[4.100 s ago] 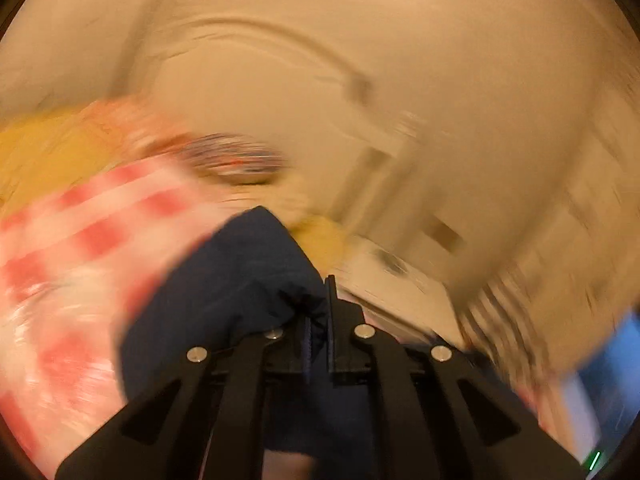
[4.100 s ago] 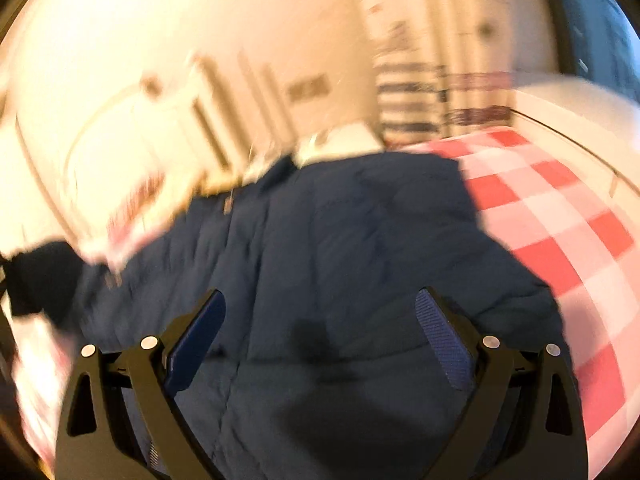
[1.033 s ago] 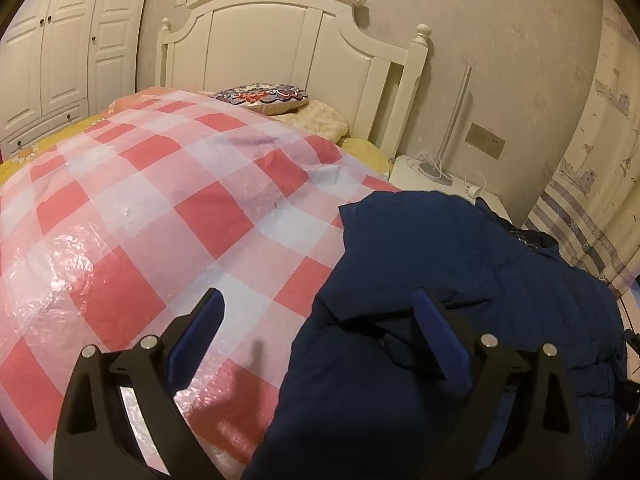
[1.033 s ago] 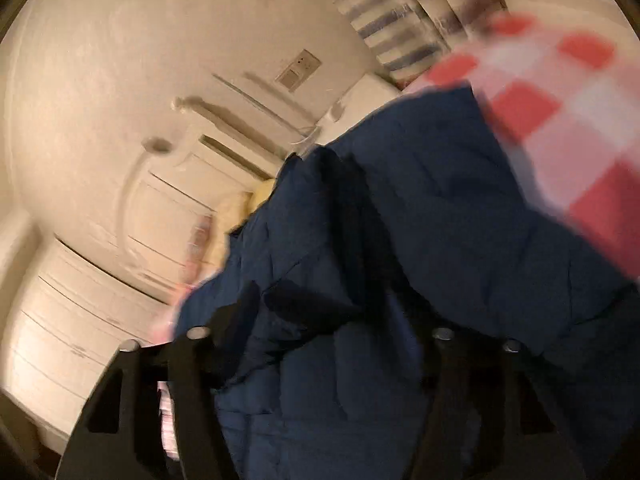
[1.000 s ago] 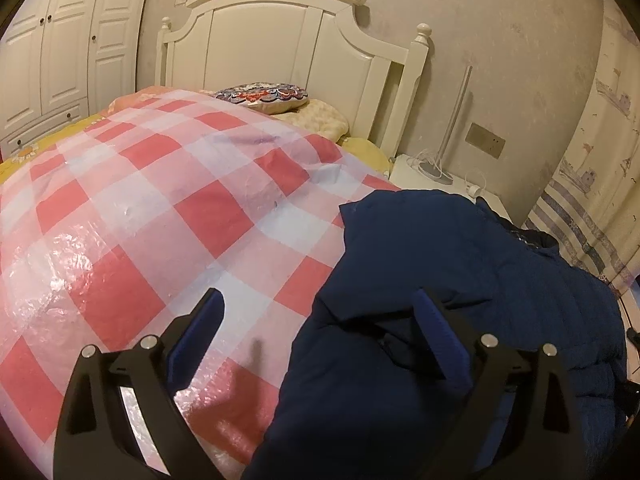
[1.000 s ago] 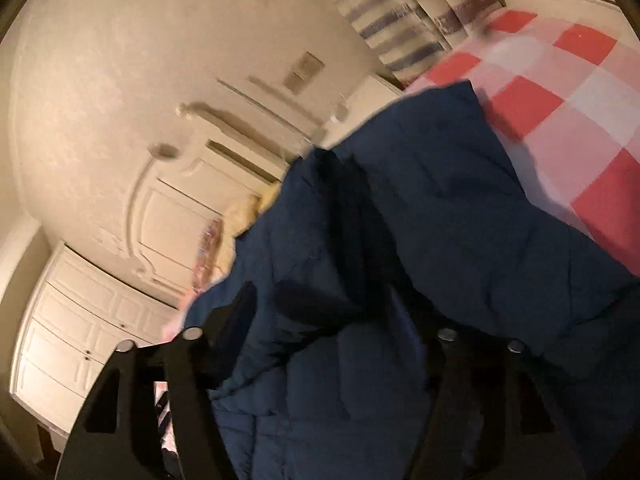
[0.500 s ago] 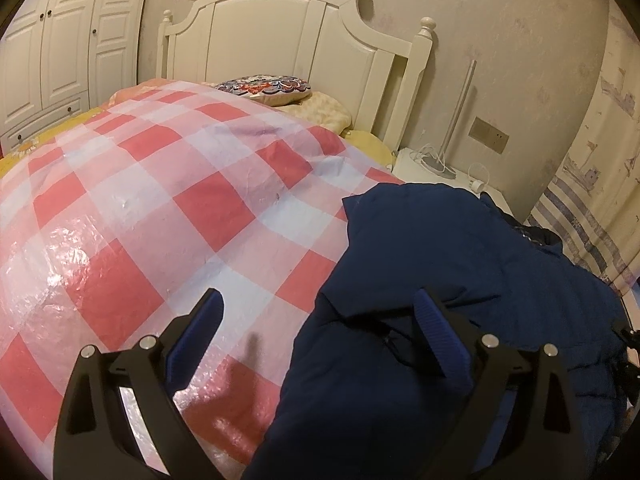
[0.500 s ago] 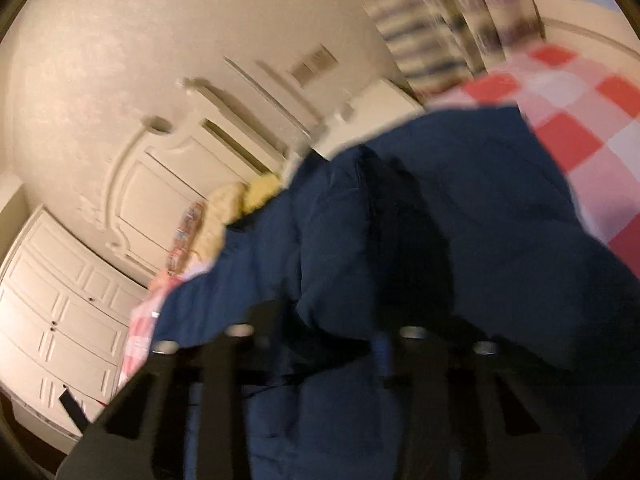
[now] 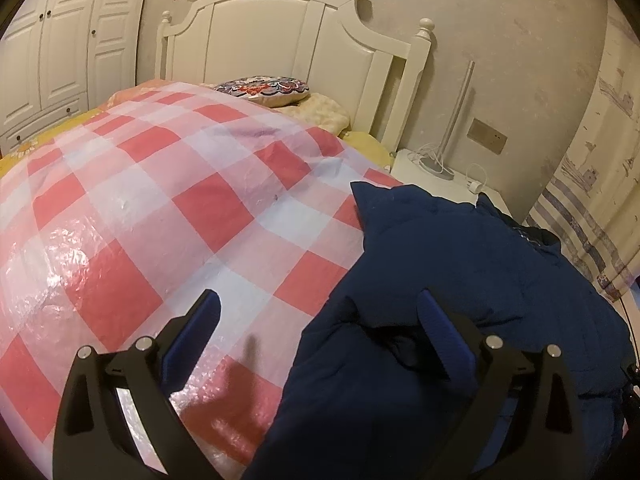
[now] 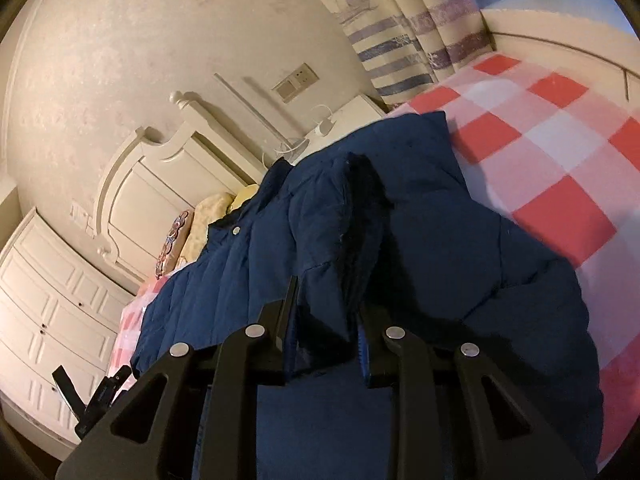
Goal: Fold large clothes
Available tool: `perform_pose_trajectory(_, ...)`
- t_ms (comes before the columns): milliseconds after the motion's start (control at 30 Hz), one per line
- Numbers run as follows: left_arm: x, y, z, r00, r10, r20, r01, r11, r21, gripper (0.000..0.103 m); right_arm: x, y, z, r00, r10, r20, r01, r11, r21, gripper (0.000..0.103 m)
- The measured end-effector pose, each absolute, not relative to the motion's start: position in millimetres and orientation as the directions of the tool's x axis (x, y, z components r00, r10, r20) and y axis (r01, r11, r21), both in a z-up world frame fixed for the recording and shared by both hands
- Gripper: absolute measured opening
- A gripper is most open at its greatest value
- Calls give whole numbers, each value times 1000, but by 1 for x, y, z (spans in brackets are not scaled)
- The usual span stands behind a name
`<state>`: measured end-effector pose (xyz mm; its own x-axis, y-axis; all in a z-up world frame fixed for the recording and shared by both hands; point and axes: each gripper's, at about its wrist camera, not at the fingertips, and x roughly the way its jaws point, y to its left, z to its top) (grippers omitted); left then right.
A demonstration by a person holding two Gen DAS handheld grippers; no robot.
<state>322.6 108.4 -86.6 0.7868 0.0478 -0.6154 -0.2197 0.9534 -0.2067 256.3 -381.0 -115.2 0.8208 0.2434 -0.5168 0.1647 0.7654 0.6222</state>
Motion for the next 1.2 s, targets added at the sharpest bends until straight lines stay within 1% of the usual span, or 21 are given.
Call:
perform_pose_trajectory(33, 323, 108, -87, 785, 47, -618, -219, 954, -206, 98, 256, -381, -115, 816, 236, -528, 174, 771, 613, 26)
perform_pose_trajectory(100, 322, 108, -87, 786, 47, -617, -220, 953, -208, 98, 251, -385, -116, 806, 207, -555, 224, 761, 609, 30)
perform_pose_trajectory(200, 321, 108, -87, 787, 47, -615, -220, 953, -208, 98, 225, -393, -104, 843, 108, -527, 292, 731, 617, 32)
perform_pose_trajectory(267, 321, 107, -85, 788, 48, -614, -216, 955, -204, 98, 215, -388, -84, 874, 41, -484, 274, 780, 562, 32)
perform_pose_trajectory(333, 321, 106, -85, 787, 49, -615, -215, 956, -199, 98, 223, -367, -64, 877, 10, -481, 228, 872, 434, 32)
perform_pose_trajectory(367, 321, 106, -85, 788, 50, -614, -216, 956, -198, 98, 228, -359, -60, 874, 8, -486, 210, 896, 391, 32)
perform_pose_trajectory(433, 320, 108, -84, 789, 52, -613, -220, 954, -203, 98, 244, -337, -54, 860, 5, -510, 166, 943, 290, 32)
perform_pose_trajectory(500, 321, 108, -85, 788, 53, -614, -224, 953, -206, 98, 262, -321, -60, 834, -4, -552, 151, 963, 221, 33)
perform_pose_trajectory(567, 321, 108, -85, 789, 54, -613, -229, 951, -210, 98, 280, -313, -82, 768, -43, -639, 182, 971, 153, 34)
perform_pose_trajectory(600, 321, 108, -85, 789, 54, -612, -229, 950, -211, 98, 287, -314, -98, 747, -32, -664, 188, 968, 164, 34)
perform_pose_trajectory(700, 317, 107, -82, 800, 67, -596, -233, 951, -205, 98, 287, -323, -108, 762, 3, -647, 180, 959, 217, 35)
perform_pose_trajectory(733, 313, 106, -79, 812, 82, -578, -237, 951, -199, 98, 287, -325, -109, 765, 26, -643, 169, 956, 239, 37)
perform_pose_trajectory(767, 309, 102, -74, 823, 92, -561, -236, 953, -191, 98, 287, -326, -111, 767, 44, -640, 156, 955, 253, 43)
perform_pose_trajectory(800, 307, 94, -66, 835, 63, -547, -196, 962, -188, 98, 289, -325, -111, 770, 61, -635, 141, 954, 263, 50)
perform_pose_trajectory(833, 307, 88, -61, 838, 44, -543, -169, 968, -184, 98, 289, -323, -111, 771, 77, -632, 120, 957, 263, 54)
perform_pose_trajectory(900, 309, 64, -45, 840, -6, -543, -93, 984, -155, 98, 292, -313, -111, 766, 86, -637, 80, 971, 227, 74)
perform_pose_trajectory(967, 321, 34, -34, 821, -53, -569, -18, 993, -118, 101, 295, -300, -111, 758, 72, -649, 55, 983, 174, 84)
perform_pose_trajectory(1033, 339, 9, -34, 798, -57, -599, 24, 998, -64, 101, 293, -292, -109, 755, 42, -655, 55, 991, 126, 85)
perform_pose_trajectory(1100, 362, -16, -44, 777, -17, -629, 42, 999, 24, 101, 291, -292, -110, 756, 51, -652, 52, 989, 138, 86)
perform_pose_trajectory(1167, 387, -31, -67, 726, 21, -688, 56, 994, 89, 101, 289, -292, -109, 762, 74, -644, 47, 984, 170, 86)
perform_pose_trajectory(1200, 396, -35, -81, 692, 60, -719, 49, 990, 130, 101, 288, -291, -109, 763, 78, -641, 46, 984, 174, 86)
